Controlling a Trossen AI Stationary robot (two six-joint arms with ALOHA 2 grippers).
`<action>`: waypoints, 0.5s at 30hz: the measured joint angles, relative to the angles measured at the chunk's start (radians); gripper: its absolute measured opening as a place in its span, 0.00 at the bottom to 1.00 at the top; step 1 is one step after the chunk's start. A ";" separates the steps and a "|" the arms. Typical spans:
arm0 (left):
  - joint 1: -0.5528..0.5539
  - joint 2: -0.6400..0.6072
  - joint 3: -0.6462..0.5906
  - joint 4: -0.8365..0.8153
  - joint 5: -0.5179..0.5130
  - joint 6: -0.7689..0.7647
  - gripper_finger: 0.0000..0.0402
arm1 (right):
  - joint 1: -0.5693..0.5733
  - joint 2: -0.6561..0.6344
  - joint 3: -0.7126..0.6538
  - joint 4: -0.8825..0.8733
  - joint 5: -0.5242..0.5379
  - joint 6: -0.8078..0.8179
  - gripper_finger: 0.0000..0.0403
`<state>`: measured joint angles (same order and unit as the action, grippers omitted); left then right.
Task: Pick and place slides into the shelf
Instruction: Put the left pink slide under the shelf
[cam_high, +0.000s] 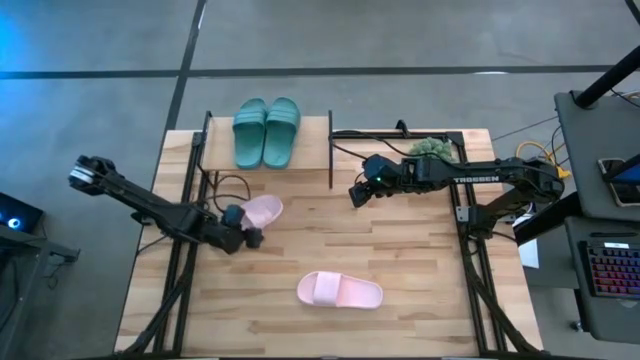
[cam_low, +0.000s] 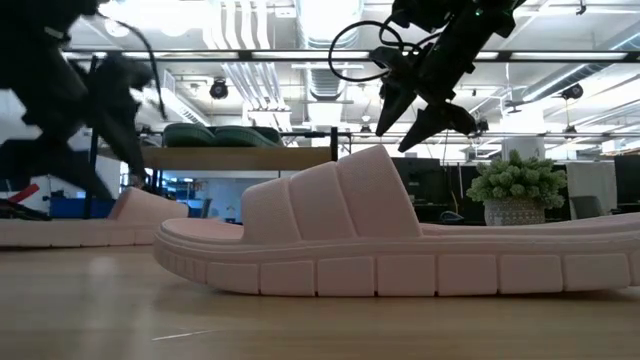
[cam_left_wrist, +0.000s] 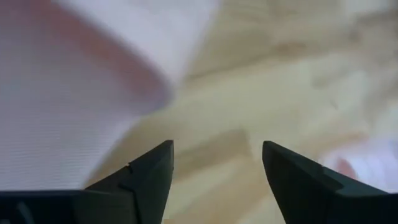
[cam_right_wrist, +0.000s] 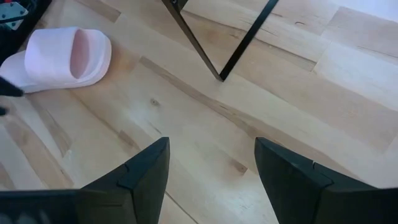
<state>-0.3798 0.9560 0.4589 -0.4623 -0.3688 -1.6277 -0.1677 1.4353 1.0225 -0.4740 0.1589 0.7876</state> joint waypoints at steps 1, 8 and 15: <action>-0.001 -0.014 0.012 0.000 0.012 0.051 0.57 | 0.000 0.000 0.000 0.000 0.000 0.000 0.56; -0.015 -0.067 0.081 -0.179 0.320 0.361 0.53 | 0.000 0.000 0.000 0.000 0.000 -0.003 0.56; -0.034 -0.040 0.118 -0.466 0.340 0.416 0.33 | 0.000 0.001 0.000 0.002 0.000 -0.003 0.56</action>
<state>-0.4141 0.9161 0.5766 -0.9286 -0.0290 -1.2122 -0.1677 1.4364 1.0225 -0.4717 0.1593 0.7849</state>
